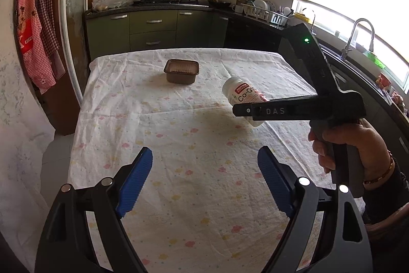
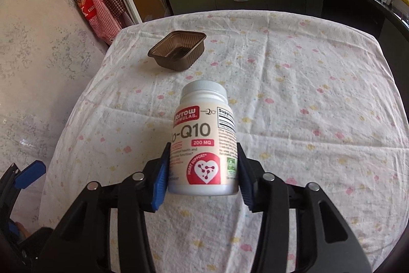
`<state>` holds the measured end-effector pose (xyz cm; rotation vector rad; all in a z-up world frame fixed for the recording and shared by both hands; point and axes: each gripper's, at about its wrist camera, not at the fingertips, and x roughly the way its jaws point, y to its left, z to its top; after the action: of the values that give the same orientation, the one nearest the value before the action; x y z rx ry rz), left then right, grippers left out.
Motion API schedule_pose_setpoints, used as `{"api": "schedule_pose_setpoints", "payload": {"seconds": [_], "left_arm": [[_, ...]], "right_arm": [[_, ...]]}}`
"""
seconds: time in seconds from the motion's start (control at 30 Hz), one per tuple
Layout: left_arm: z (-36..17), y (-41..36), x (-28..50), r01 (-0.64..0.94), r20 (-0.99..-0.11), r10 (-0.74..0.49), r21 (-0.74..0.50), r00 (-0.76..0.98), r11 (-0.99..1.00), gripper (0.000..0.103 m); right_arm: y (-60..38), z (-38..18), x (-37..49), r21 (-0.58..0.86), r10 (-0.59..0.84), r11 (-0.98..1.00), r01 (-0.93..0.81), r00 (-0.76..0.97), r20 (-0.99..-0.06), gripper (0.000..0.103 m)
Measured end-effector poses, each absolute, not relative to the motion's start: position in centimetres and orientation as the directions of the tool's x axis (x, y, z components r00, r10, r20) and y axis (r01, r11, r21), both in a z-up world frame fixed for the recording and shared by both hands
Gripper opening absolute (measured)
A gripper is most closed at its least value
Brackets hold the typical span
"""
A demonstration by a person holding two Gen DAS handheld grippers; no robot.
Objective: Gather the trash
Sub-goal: 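Lift the supplement bottle, carry it over the bin and open the right gripper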
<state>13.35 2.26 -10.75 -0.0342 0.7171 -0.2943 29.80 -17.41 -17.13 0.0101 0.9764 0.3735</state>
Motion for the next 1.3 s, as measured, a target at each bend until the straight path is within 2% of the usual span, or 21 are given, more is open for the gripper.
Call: {"api": "schedule_pose_setpoints", "payload": {"seconds": [0.3,0.5,0.73,0.97,1.3], "left_arm": [[-10.5,0.6,13.6,0.281,-0.644,-0.291,-0.121,0.707,0.952,0.083],[-10.4,-1.1,13.6,0.303,-0.652,-0.295,-0.104,0.698,0.947,0.083],[-10.0,-3.4,14.0,0.331,-0.658,-0.298,-0.079,0.691,0.940,0.084],[-9.9,-6.3,14.9,0.357,-0.673,-0.294,-0.049,0.678,0.933,0.084],[-10.4,-9.4,16.3,0.386,-0.696,-0.297,-0.031,0.654,0.922,0.084]], "right_arm": [[-22.0,-14.1,25.7,0.225,0.370,0.922,-0.316,0.544,-0.753,0.045],[-27.2,-12.3,23.3,0.225,0.340,0.939,-0.259,0.605,-0.720,0.045],[-38.4,-11.5,21.8,0.217,0.167,0.976,-0.019,0.703,-0.691,0.045],[-51.6,-14.5,21.5,0.177,-0.085,0.934,0.310,0.674,-0.734,0.045],[-59.4,-19.8,23.5,0.122,-0.189,0.876,0.466,0.565,-0.803,0.045]]}}
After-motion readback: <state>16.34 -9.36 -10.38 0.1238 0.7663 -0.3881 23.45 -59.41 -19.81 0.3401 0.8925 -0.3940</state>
